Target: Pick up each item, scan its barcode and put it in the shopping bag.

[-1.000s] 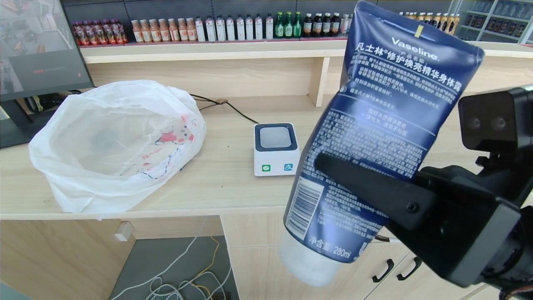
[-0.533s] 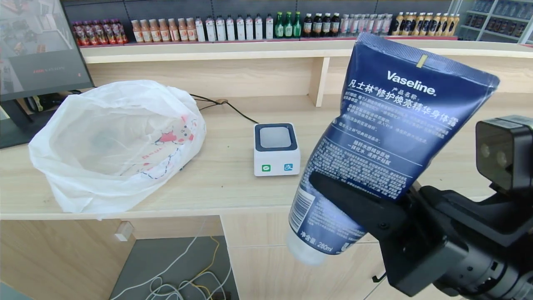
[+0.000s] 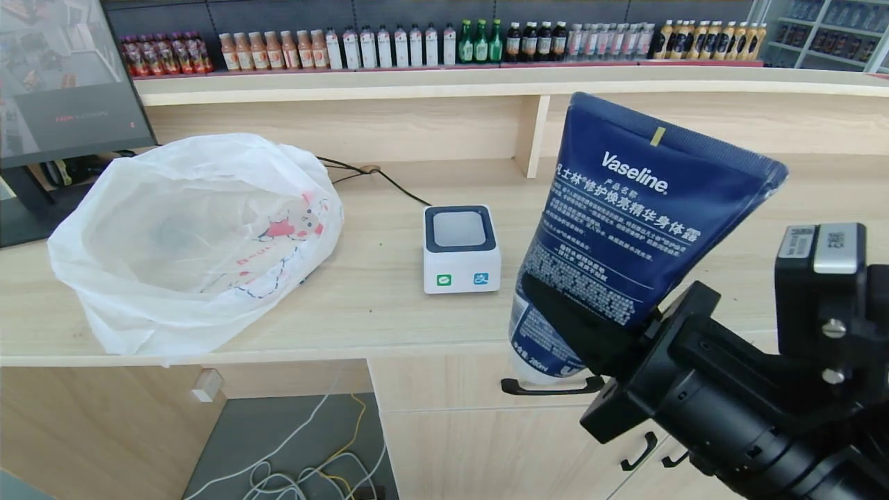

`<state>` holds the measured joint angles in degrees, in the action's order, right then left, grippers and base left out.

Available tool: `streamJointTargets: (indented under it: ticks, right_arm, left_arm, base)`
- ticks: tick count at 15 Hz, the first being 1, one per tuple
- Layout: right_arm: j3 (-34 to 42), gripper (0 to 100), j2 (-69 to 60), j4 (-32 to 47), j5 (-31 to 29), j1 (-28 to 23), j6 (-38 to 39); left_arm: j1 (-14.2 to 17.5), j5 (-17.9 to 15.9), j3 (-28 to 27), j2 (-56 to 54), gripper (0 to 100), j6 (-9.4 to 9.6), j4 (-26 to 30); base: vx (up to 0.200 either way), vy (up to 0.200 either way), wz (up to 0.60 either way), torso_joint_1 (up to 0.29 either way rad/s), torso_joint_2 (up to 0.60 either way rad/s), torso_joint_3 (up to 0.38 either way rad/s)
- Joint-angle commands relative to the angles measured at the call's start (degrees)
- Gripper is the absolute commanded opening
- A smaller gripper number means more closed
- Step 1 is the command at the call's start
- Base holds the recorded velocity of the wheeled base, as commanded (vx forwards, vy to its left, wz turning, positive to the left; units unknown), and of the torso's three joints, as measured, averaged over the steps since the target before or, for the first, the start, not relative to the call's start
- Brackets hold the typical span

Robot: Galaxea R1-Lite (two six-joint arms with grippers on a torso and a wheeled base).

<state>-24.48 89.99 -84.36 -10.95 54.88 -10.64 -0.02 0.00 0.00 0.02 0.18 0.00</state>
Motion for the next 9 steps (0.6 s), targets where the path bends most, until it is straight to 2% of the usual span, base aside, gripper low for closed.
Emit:
streamJointTargets:
  ticks: [1, 4, 9]
  right_arm:
    - [0.2, 0, 0.2, -0.5, -5.1, 0.0, -1.8]
    - [-2.8, 0, -0.5, -0.7, -15.9, 0.0, -6.1]
    - [-4.1, 0, -3.0, -1.9, -18.8, -2.9, -6.9]
  left_arm:
    - [0.0, 0.0, 0.0, 0.0, 100, -0.01, 0.0]
    - [-0.1, 0.0, 0.0, 0.0, 100, -0.01, 0.0]
    - [-0.1, 0.0, 0.0, 0.0, 100, 0.17, 0.0]
  base:
    - [0.000, 0.000, 0.00, 0.000, 0.00, 0.000]
    - [0.000, 0.000, 0.00, 0.000, 0.00, 0.000]
    - [0.000, 0.000, 0.00, 0.000, 0.00, 0.000]
